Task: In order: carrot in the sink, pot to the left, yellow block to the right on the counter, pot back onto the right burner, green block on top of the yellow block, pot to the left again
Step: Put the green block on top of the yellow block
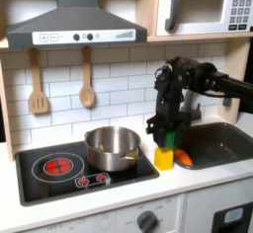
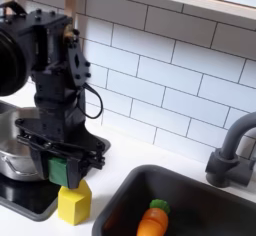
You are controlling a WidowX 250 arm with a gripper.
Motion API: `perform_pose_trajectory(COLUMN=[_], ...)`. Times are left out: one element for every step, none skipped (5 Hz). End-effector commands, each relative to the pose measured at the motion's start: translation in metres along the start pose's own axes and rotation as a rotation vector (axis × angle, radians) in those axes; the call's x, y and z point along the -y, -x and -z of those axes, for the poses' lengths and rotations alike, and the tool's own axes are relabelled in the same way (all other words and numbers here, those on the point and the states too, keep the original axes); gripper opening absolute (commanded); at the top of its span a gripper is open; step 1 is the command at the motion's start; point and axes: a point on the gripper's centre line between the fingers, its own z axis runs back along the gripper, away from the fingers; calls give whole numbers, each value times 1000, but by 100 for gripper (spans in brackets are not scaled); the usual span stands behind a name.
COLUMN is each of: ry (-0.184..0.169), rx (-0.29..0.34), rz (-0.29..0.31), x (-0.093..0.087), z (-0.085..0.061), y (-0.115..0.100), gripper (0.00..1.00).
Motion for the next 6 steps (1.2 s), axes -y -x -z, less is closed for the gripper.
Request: perform_pose_trajectory(ry=[-2, 2, -1, -2, -2, -4], rx=[-22, -22, -24, -26, -33, -40], rz=[-20, -27, -24, -15, -13, -16], x=[-1, -3, -2, 0, 1, 0], z=[7, 6, 7, 8, 10, 14], y=[2, 2, 1, 3, 5, 6], gripper=[0, 0, 0, 0, 0, 0])
